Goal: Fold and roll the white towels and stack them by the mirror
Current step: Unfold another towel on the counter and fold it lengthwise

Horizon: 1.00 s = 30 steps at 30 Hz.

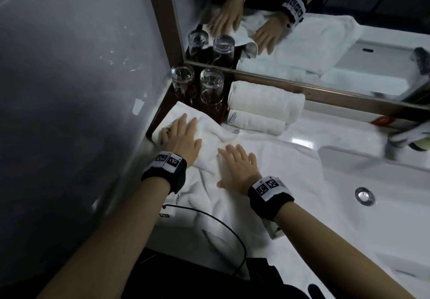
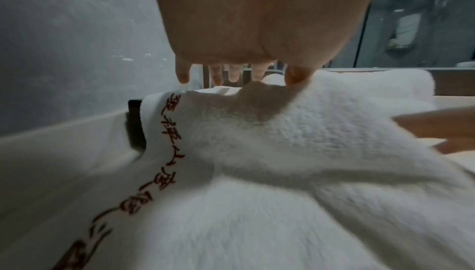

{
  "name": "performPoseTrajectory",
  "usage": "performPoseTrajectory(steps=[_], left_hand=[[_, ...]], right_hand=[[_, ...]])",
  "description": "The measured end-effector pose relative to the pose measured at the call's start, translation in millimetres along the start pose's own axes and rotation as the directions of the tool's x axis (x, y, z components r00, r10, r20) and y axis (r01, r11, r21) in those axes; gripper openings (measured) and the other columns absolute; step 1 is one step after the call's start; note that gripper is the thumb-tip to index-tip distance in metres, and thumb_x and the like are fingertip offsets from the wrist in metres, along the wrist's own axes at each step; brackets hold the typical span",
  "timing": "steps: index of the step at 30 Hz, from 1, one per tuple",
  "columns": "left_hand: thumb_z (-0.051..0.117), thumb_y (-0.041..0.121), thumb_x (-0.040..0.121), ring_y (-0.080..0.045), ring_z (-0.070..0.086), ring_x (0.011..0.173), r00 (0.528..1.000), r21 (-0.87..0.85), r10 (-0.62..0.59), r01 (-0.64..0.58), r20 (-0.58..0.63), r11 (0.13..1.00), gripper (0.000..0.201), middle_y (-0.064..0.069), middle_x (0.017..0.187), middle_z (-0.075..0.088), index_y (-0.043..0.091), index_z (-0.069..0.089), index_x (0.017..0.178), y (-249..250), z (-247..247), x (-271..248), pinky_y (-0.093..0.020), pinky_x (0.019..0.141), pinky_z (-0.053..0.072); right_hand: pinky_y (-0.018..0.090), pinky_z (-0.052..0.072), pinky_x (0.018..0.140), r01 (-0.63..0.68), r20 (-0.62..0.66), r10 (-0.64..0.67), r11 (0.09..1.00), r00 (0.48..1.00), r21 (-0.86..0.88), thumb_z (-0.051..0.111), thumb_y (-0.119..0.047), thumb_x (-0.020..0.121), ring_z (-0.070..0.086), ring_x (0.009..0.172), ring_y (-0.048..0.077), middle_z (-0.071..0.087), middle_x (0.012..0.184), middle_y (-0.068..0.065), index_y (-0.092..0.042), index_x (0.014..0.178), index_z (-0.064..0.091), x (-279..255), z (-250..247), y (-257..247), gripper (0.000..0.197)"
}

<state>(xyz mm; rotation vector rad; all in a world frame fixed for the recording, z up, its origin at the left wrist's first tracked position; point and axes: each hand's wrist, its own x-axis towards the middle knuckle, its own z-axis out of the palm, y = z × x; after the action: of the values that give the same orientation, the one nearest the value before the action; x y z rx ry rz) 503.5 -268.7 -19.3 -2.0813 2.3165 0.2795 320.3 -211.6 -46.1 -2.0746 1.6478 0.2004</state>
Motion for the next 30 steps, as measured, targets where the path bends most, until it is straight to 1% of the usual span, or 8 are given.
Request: performPoseTrajectory(steps=[3,6,8,14,19,22,25,30], left_hand=[[0.045,0.036,0.091,-0.024,0.006,0.145,0.999,-0.032,0.030,-0.032,-0.039,0.999,0.069,-0.004,0.159,0.002,0.024,0.009,0.149,5,5,-18,-0.053,0.115,0.011],[0.048,0.032,0.090,-0.027,0.009,0.144,0.995,-0.049,0.027,-0.032,-0.101,0.998,0.070,-0.006,0.158,0.005,0.021,0.012,0.149,5,10,-38,-0.055,0.113,0.014],[0.050,0.031,0.089,-0.029,0.011,0.144,0.992,-0.066,0.002,-0.011,-0.127,0.998,0.071,-0.008,0.158,0.008,0.019,0.014,0.149,4,13,-53,-0.055,0.114,0.014],[0.060,0.019,0.081,-0.032,0.028,0.136,0.981,-0.102,-0.090,0.074,-0.169,0.992,0.070,-0.010,0.153,0.024,0.012,0.028,0.143,6,24,-112,-0.049,0.108,0.026],[0.062,0.015,0.076,-0.031,0.039,0.123,0.964,-0.221,-0.212,0.175,-0.158,0.960,0.048,-0.013,0.131,0.045,0.006,0.048,0.121,28,44,-176,-0.045,0.096,0.034],[0.059,0.023,0.082,-0.030,0.035,0.128,0.978,-0.154,-0.206,0.199,-0.031,0.968,0.051,-0.014,0.136,0.041,0.007,0.044,0.129,37,59,-205,-0.045,0.099,0.033],[0.052,0.025,0.084,-0.024,0.021,0.139,0.979,-0.060,-0.200,0.202,0.045,0.978,0.055,-0.007,0.150,0.026,0.014,0.038,0.136,33,67,-223,-0.046,0.105,0.031],[0.043,0.026,0.087,-0.022,0.021,0.139,0.950,0.052,-0.286,0.281,0.122,0.958,0.044,-0.006,0.155,0.019,0.015,0.043,0.129,4,60,-230,-0.052,0.109,0.023]], right_hand=[[0.054,0.016,0.111,-0.073,-0.065,0.077,0.995,0.995,0.064,0.066,-0.049,0.075,0.005,0.144,0.030,0.011,0.155,0.006,-0.024,0.146,0.012,-9,5,-6,0.092],[0.045,0.029,0.102,-0.030,-0.314,0.067,0.992,0.947,0.123,0.054,-0.031,0.085,0.029,0.133,0.028,0.035,0.140,0.005,-0.018,0.132,0.037,-26,15,-19,0.051],[0.042,0.032,0.099,0.002,-0.369,0.062,0.985,0.928,0.172,0.044,-0.026,0.092,0.034,0.129,0.025,0.040,0.136,0.004,-0.016,0.125,0.044,-39,20,-27,0.034],[0.045,0.031,0.101,0.055,-0.181,-0.035,0.992,0.983,0.110,0.053,-0.025,0.084,0.026,0.133,0.028,0.030,0.142,0.008,-0.014,0.130,0.039,-82,31,-29,0.049],[0.052,0.031,0.094,0.115,-0.130,-0.117,0.993,0.985,-0.021,0.060,-0.041,0.078,0.025,0.129,0.032,0.028,0.141,0.009,-0.022,0.135,0.030,-128,58,-21,0.067],[0.059,0.023,0.099,0.130,-0.106,-0.140,0.987,0.985,-0.092,0.062,-0.045,0.077,0.015,0.135,0.034,0.020,0.147,0.008,-0.029,0.141,0.022,-149,78,-13,0.077],[0.065,0.021,0.101,0.108,-0.099,-0.121,0.985,0.988,-0.135,0.061,-0.051,0.077,0.010,0.138,0.037,0.015,0.151,0.008,-0.034,0.142,0.018,-164,88,-9,0.079],[0.067,0.019,0.103,0.084,-0.072,-0.096,0.985,0.993,-0.152,0.055,-0.059,0.079,0.004,0.140,0.040,0.009,0.154,0.005,-0.038,0.143,0.011,-174,91,1,0.080]])
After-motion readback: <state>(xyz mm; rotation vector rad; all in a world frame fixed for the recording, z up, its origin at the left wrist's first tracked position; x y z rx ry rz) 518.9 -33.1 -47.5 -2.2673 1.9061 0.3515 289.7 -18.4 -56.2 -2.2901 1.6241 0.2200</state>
